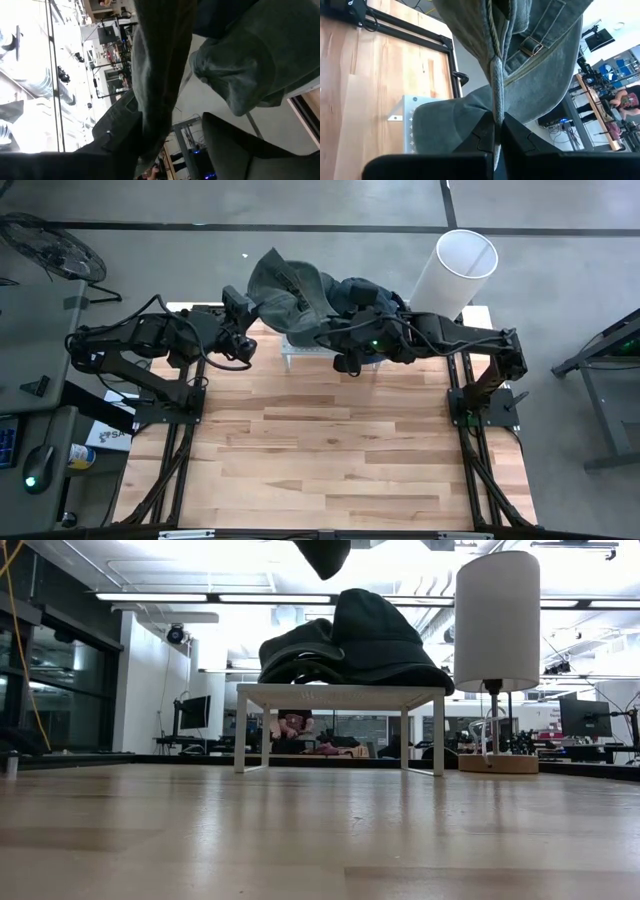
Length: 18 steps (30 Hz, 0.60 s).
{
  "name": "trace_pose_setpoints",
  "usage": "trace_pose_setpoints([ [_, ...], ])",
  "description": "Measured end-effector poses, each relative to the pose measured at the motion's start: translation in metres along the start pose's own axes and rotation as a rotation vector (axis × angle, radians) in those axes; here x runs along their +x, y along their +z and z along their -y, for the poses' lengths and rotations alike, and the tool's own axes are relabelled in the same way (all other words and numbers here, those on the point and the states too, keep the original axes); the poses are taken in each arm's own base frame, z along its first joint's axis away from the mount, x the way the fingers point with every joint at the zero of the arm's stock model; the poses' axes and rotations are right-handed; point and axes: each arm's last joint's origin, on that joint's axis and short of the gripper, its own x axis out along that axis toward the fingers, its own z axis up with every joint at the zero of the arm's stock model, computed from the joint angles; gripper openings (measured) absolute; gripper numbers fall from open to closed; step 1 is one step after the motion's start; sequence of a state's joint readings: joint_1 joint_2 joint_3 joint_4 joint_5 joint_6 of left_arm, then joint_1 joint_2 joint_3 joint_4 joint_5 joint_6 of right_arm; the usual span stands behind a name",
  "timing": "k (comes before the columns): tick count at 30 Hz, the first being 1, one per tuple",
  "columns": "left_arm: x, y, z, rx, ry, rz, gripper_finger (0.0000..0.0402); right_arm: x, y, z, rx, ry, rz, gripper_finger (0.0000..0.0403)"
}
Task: Pick & Place hat
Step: Stack the dark green cap on the dark green cap on the shelf
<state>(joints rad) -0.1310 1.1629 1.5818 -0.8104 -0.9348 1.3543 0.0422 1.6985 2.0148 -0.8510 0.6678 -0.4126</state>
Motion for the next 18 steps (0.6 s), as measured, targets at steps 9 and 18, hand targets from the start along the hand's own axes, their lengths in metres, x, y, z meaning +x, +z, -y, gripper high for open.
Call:
trace_pose_setpoints([
  [9,-0.0001,0.0004,0.0000,-0.010,-0.002,0.013,0.0087,0.0005,-0.0042,-0.0009,0.014,0.011,-0.036,0.0004],
  [18,-0.0002,0.0027,0.0004,-0.095,-0.023,0.091,0.0015,0.0004,-0.0044,-0.0010,0.024,0.012,-0.038,0.0005],
])
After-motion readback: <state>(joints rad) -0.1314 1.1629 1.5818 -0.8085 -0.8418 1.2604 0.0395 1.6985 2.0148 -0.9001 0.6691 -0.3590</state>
